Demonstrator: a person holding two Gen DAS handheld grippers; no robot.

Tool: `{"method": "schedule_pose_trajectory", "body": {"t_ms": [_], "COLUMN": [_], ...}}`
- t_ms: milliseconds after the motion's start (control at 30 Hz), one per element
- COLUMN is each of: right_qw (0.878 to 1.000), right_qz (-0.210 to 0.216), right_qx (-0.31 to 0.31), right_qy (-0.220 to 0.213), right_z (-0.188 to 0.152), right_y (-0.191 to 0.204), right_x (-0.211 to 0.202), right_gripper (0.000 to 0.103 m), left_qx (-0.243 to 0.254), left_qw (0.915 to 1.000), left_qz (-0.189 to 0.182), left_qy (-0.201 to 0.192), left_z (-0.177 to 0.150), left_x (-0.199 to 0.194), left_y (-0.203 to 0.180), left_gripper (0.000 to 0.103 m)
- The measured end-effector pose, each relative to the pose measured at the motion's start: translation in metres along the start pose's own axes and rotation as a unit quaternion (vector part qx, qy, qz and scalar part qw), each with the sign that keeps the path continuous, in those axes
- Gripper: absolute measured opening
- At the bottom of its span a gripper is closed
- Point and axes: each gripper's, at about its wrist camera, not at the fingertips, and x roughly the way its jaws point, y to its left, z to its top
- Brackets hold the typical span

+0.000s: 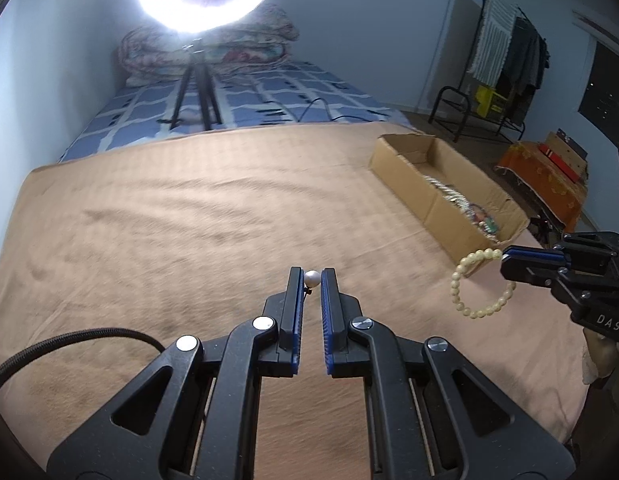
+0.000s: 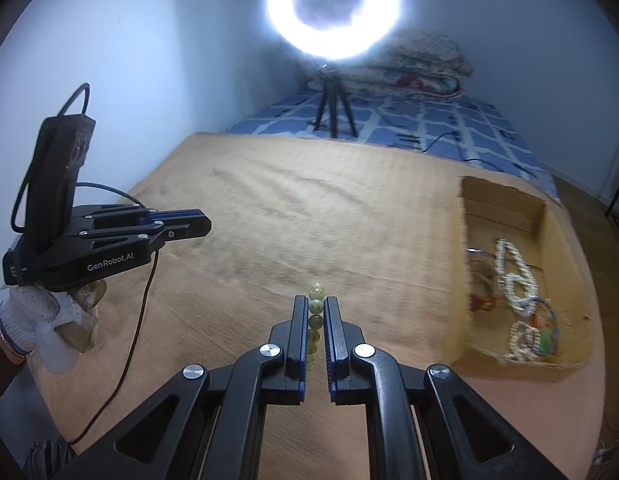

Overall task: Organize jewelry
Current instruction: 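Carry the earring in the left tool and bracelet in the right tool over the box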

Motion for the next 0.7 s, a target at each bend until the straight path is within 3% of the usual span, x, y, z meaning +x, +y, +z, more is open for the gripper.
{"method": "schedule_pose_trajectory", "body": {"t_ms": [433, 700], "right_qw": [0.998, 0.994], "right_qz": [-0.047, -0.075], "right_qx": [0.037, 0.053], "right_qy": [-0.036, -0.055], "right_z": [-0.007, -0.003], "right_y": [-0.071, -0.111], "right_x": [-0.058, -0.074], "right_gripper": [0.005, 0.005], "left_qx": [0.024, 0.045], "left_qw": [0.9984, 0.9956], "left_qz": [-0.050, -0.081], "left_qy": [-0.012, -0.010], "left_z": [0.029, 0.045], "left_x": [0.022, 0.046], "left_y": [-0.071, -0.125], "left_gripper": [0.006, 0.006]}}
